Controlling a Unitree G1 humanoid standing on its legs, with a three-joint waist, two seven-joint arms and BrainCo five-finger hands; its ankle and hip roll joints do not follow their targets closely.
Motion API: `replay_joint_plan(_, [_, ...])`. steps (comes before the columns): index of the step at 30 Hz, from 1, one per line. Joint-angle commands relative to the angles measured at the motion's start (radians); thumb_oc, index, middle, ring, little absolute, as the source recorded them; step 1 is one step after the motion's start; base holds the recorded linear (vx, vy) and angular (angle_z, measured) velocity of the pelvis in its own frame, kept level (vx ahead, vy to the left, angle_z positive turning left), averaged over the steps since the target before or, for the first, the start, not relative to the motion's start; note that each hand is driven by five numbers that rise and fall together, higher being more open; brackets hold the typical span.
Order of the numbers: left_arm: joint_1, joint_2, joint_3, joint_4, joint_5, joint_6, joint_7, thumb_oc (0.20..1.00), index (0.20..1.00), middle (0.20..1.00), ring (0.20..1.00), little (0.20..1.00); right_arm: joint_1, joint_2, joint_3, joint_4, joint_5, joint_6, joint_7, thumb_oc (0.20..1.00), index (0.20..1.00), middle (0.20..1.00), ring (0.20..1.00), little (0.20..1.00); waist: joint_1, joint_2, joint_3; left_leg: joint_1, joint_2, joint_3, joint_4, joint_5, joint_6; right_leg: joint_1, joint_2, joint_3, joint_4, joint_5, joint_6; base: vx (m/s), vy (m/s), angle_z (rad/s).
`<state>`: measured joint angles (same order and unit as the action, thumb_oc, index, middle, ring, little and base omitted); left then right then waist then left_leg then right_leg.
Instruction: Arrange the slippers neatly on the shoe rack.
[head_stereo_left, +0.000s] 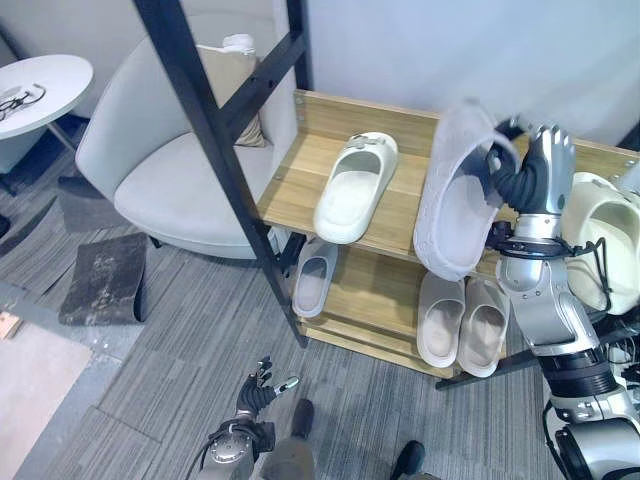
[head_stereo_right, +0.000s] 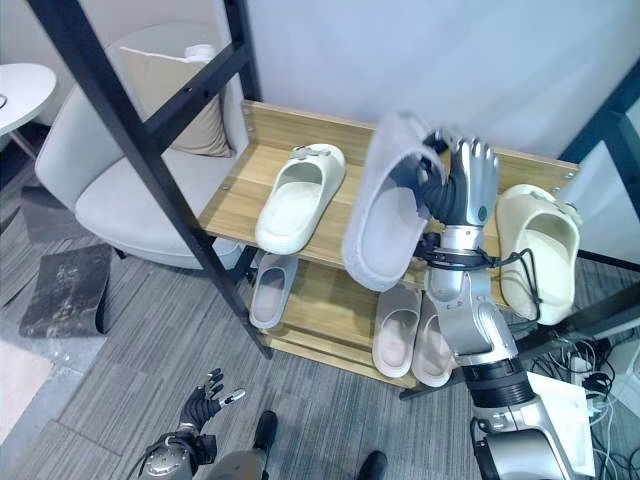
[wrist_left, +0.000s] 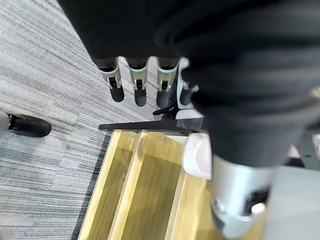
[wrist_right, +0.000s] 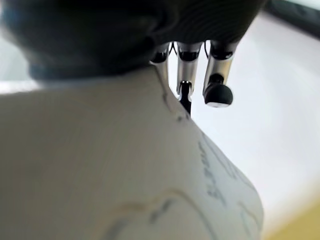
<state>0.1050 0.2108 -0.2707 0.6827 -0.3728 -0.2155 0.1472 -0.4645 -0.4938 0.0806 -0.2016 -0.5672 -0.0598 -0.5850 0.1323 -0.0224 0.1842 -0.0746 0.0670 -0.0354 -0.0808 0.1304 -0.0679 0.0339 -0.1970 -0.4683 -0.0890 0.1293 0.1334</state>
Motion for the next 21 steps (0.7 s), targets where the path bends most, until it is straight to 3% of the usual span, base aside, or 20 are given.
replay_joint_plan(1, [-0.027,0.024,-0.011,0.020,0.019,-0.021,0.018,1.000,1.000,1.000,1.000,1.000,-0.028,0.052,-0.041,-0.150,0.128,-0.147,-0.007,0.200,0.200,0.200,0.200,0.200,0.007,-0.050,-0.039,0.064,-0.025,0.006,0.018,-0.124,0.013,0.038,-0.007,0.026,0.002,-0.078,0.041,-0.03,-0.026,-0.12])
replay_joint_plan(2, [-0.025,0.024,-0.010,0.020,0.020,-0.021,0.018,1.000,1.000,1.000,1.000,1.000,-0.026,0.053,-0.042,-0.153,0.130,-0.147,-0.004,0.200,0.200,0.200,0.200,0.200,0.006,-0.051,-0.040,0.064,-0.025,0.007,0.018,-0.124,0.013,0.038,-0.006,0.026,0.002,-0.078,0.040,-0.03,-0.042,-0.17])
replay_joint_plan(3, [-0.017,0.018,-0.013,0.027,0.012,-0.016,0.025,1.000,1.000,1.000,1.000,1.000,-0.011,0.114,-0.011,-0.207,0.312,-0.222,0.049,0.200,0.200,0.200,0.200,0.200,0.003,-0.047,-0.041,0.074,-0.018,0.014,0.014,-0.125,0.009,0.043,-0.001,0.033,0.003,-0.084,0.037,-0.02,-0.018,-0.17])
replay_joint_plan(4, [-0.017,0.018,-0.013,0.026,0.012,-0.016,0.025,1.000,1.000,1.000,1.000,1.000,-0.011,0.115,-0.012,-0.208,0.314,-0.222,0.052,0.200,0.200,0.200,0.200,0.200,0.002,-0.050,-0.043,0.068,-0.021,0.012,0.014,-0.120,0.011,0.039,-0.003,0.032,0.002,-0.080,0.037,-0.03,-0.033,-0.14])
replay_joint_plan(6, [-0.013,0.014,-0.014,0.024,-0.007,-0.006,0.033,1.000,1.000,1.000,1.000,1.000,0.007,0.182,0.061,-0.267,0.564,-0.295,0.144,0.200,0.200,0.200,0.200,0.200,-0.001,-0.046,-0.046,0.070,-0.019,0.013,0.014,-0.116,0.008,0.042,-0.001,0.031,0.003,-0.079,0.035,-0.03,-0.022,-0.07])
replay_joint_plan(7, [-0.012,0.014,-0.013,0.024,-0.007,-0.005,0.033,1.000,1.000,1.000,1.000,1.000,0.008,0.182,0.061,-0.268,0.567,-0.294,0.147,0.200,0.200,0.200,0.200,0.200,-0.003,-0.047,-0.047,0.070,-0.019,0.013,0.014,-0.116,0.008,0.042,-0.001,0.030,0.003,-0.080,0.035,-0.03,-0.021,-0.02])
replay_joint_plan(9, [-0.010,0.013,-0.007,0.026,-0.016,0.001,0.041,1.000,1.000,1.000,1.000,1.000,0.018,0.221,0.150,-0.301,0.737,-0.320,0.245,0.200,0.200,0.200,0.200,0.200,-0.002,-0.044,-0.046,0.074,-0.017,0.013,0.015,-0.116,0.006,0.046,-0.001,0.027,0.004,-0.080,0.032,0.00,0.000,0.00])
replay_joint_plan(13, [-0.007,0.006,0.014,0.040,-0.042,-0.001,0.058,1.000,1.000,1.000,1.000,1.000,-0.007,0.298,0.357,-0.332,0.971,-0.294,0.400,0.200,0.200,0.200,0.200,0.200,0.015,-0.038,-0.047,0.082,-0.011,0.005,0.015,-0.116,-0.002,0.057,0.005,0.018,0.007,-0.088,0.023,-0.01,-0.018,0.02])
replay_joint_plan(18, [-0.021,-0.002,0.028,0.089,-0.051,-0.013,0.078,1.000,1.000,1.000,1.000,1.000,-0.022,0.347,0.509,-0.290,1.065,-0.260,0.490,0.200,0.200,0.200,0.200,0.200,0.037,-0.038,-0.043,0.071,-0.013,-0.026,0.017,-0.110,-0.005,0.061,0.004,-0.007,0.010,-0.090,0.019,-0.01,-0.020,0.09])
replay_joint_plan(21, [-0.030,0.001,0.037,0.106,-0.049,-0.024,0.081,1.000,1.000,1.000,1.000,1.000,0.012,0.336,0.601,-0.207,1.044,-0.223,0.551,0.200,0.200,0.200,0.200,0.200,0.059,-0.038,-0.029,0.059,-0.015,-0.058,0.023,-0.107,-0.009,0.066,0.004,-0.035,0.019,-0.097,0.016,0.00,-0.022,0.21])
